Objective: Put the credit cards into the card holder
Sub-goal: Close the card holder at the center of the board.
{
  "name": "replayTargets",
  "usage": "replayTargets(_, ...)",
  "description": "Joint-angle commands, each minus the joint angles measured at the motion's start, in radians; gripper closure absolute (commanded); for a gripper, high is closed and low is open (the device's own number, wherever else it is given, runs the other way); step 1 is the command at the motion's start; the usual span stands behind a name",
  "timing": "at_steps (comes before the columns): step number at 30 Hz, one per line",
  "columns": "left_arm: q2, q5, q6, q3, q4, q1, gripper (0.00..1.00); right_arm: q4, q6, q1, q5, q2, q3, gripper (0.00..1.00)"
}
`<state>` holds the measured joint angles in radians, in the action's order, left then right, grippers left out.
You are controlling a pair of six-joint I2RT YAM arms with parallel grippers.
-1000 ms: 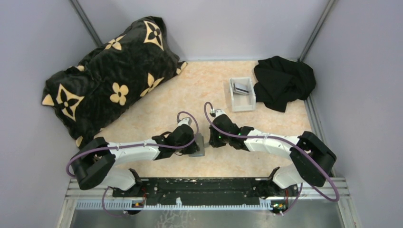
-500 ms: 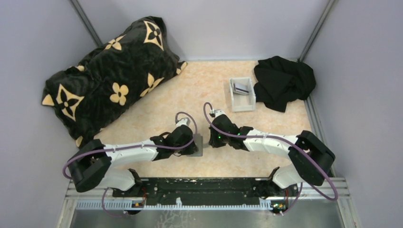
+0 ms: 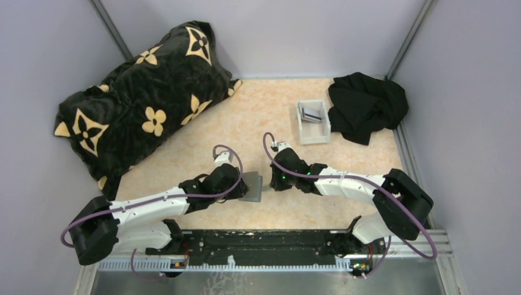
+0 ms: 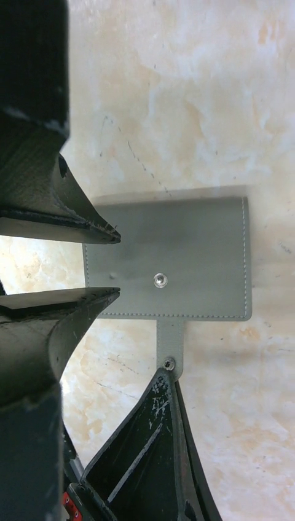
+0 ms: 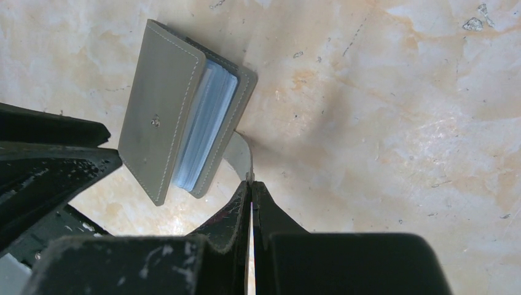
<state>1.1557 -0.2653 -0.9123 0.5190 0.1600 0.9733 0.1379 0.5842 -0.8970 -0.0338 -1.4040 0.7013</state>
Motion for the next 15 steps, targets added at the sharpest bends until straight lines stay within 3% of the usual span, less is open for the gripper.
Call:
replayTargets(1,-0.051,-0.094,-0.021,-0.037,0.024,0.002,0.61,-0.023,-0.015,-0.013,-0.015,0.005,0.045,1.00)
replayTargets(15,0.009,-0.102,-0.007,-0.079,-0.034,0.002,0.62,0.002,-0.030,-0.013,-0.008,-0.008,0.083,1.00)
